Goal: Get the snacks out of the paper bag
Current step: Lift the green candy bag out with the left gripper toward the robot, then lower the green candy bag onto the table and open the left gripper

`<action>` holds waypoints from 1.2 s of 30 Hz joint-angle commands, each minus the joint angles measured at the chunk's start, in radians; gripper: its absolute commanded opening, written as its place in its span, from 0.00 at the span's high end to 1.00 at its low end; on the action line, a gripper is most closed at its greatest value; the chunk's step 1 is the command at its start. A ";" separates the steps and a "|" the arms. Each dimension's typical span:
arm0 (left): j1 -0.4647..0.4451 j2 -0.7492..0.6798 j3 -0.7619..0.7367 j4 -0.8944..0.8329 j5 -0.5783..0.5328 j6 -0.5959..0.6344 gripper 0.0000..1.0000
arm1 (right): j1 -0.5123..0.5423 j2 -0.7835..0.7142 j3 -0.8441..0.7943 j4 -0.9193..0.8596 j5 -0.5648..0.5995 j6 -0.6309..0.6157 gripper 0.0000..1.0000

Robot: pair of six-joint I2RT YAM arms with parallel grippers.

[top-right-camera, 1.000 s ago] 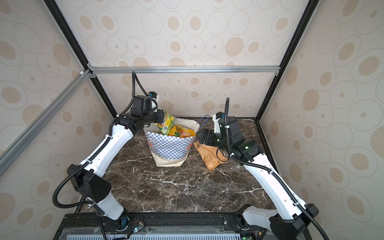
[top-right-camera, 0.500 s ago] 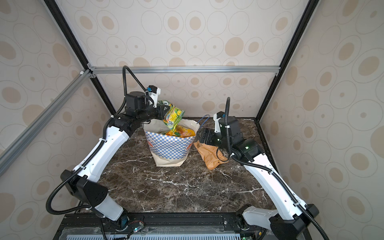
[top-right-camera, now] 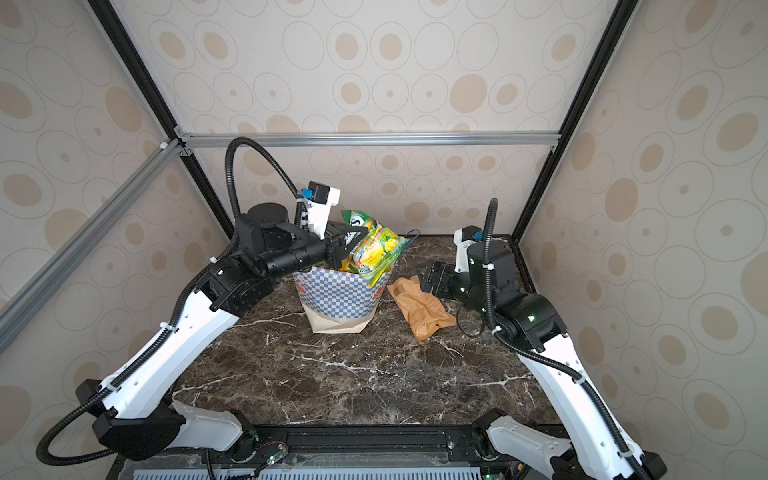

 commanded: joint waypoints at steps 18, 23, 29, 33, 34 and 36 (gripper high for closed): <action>-0.234 -0.079 -0.807 0.618 -0.315 -0.451 1.00 | -0.003 -0.242 -0.341 -0.248 -0.187 0.042 0.10; -0.234 -0.006 -0.931 0.826 -0.310 -0.524 1.00 | -0.003 -0.248 -0.437 -0.171 -0.212 0.082 0.10; -0.234 0.114 -1.019 1.031 -0.279 -0.620 1.00 | 0.000 -0.213 -0.499 -0.115 -0.244 0.116 0.10; -0.234 0.164 -1.040 1.087 -0.313 -0.613 1.00 | 0.001 -0.195 -0.527 -0.094 -0.259 0.125 0.10; -0.234 0.176 -1.039 1.088 -0.319 -0.609 1.00 | 0.001 -0.194 -0.533 -0.089 -0.259 0.128 0.10; -0.234 0.199 -1.033 1.085 -0.325 -0.598 0.97 | 0.002 -0.195 -0.543 -0.079 -0.254 0.136 0.10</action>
